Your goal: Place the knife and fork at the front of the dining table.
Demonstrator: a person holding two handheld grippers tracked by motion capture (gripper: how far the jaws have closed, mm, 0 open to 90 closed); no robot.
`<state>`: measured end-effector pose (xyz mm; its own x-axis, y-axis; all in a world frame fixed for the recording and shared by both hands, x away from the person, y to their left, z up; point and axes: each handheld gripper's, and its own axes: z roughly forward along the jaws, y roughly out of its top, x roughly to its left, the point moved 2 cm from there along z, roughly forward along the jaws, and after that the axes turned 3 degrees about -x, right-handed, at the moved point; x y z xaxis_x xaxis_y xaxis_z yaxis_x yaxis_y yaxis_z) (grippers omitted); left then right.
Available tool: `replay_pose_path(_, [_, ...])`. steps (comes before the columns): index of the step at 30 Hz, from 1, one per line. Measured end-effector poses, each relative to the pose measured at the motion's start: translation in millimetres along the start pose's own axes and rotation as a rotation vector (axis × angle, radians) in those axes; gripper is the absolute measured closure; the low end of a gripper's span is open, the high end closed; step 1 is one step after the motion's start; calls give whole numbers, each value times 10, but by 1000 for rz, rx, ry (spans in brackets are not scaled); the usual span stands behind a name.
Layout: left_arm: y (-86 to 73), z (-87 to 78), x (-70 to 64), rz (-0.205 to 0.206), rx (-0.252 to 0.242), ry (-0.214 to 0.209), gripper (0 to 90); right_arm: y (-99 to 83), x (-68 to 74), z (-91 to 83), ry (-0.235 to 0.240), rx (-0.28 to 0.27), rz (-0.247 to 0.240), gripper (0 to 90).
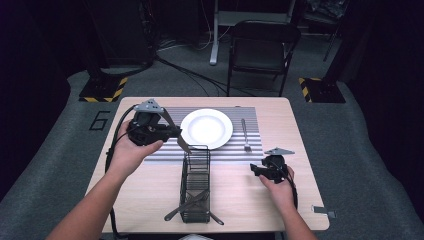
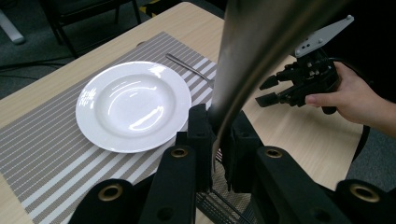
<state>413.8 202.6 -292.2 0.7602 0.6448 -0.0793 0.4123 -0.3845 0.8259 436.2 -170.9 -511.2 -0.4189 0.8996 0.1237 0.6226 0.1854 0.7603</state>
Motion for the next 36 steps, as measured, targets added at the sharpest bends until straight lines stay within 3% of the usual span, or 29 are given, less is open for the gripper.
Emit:
replay_pose_path(13, [-58, -152, 155, -13, -3, 40, 823, -2, 17, 3, 3, 6, 7, 442])
replay_pose_path(20, [-93, -225, 273, -45, -21, 72, 823, -8, 10, 12, 4, 8, 0, 442])
replay_pose_path(36, [-231, -177, 551, -93, -16, 142, 823, -12, 10, 21, 5, 7, 7, 442])
